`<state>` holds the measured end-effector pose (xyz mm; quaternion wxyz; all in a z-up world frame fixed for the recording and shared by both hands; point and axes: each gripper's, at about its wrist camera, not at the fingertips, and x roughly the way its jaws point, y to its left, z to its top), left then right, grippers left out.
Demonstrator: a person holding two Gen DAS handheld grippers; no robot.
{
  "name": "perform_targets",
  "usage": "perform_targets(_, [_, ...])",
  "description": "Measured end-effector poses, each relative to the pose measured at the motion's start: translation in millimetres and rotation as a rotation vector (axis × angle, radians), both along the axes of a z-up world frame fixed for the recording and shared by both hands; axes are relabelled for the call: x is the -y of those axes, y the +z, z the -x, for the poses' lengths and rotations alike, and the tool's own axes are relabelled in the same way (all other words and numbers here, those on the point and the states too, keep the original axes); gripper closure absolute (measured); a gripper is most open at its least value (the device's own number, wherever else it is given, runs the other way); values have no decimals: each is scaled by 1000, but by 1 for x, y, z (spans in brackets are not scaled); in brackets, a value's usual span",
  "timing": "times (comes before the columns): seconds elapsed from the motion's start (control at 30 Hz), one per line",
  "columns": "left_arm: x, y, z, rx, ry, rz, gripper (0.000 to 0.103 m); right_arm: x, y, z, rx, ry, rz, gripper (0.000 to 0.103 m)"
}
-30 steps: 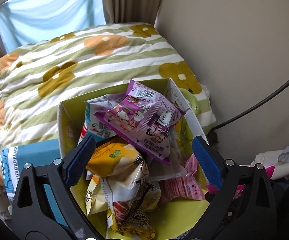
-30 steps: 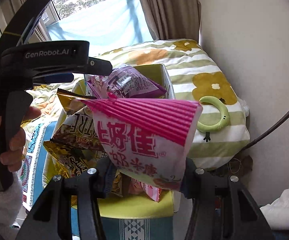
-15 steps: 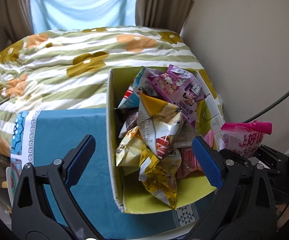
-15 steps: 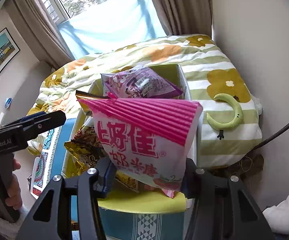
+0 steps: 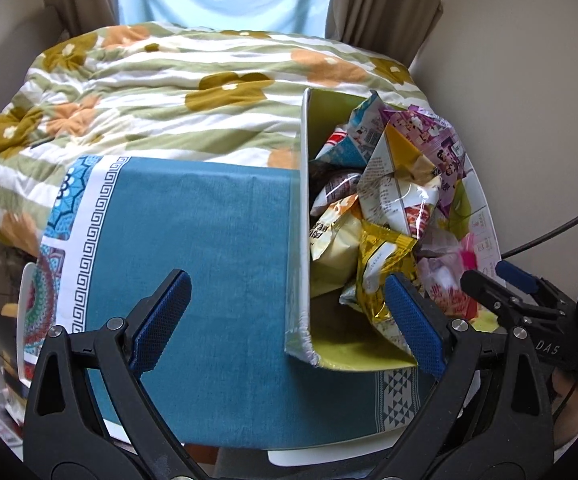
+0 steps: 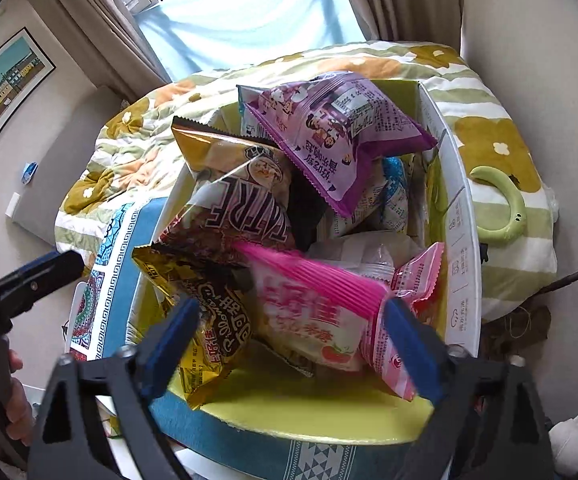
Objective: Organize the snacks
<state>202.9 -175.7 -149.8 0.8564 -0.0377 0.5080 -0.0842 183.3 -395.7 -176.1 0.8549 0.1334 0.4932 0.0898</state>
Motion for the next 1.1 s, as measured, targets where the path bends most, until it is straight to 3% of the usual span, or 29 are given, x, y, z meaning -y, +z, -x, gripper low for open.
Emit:
perform_targets(0.2, [-15,0,15,18,-19,14,7,-3,7,18,20,-44,89,1])
perform_targets(0.4, [-40,31,48,117,-46,8,7,-18,41,54,121,-102,116,1])
perform_targets(0.63, [-79,83,120,314,-52,-15,6,-58,88,111,229,-151,162,1])
perform_targets(0.67, [-84,91,132,347,-46,-18,1,-64,95,121,249,-157,168,1])
perform_targets(0.8, [-102,113,178,452,-31,-55,0,-90,119,156,324,-174,205,1])
perform_targets(0.93, [-117,123,212,494,-16,-96,0,-108,132,185,363,-179,209,1])
perform_targets(1.1, [-132,127,241,523,-1,-90,0,-126,143,212,408,-181,261,1])
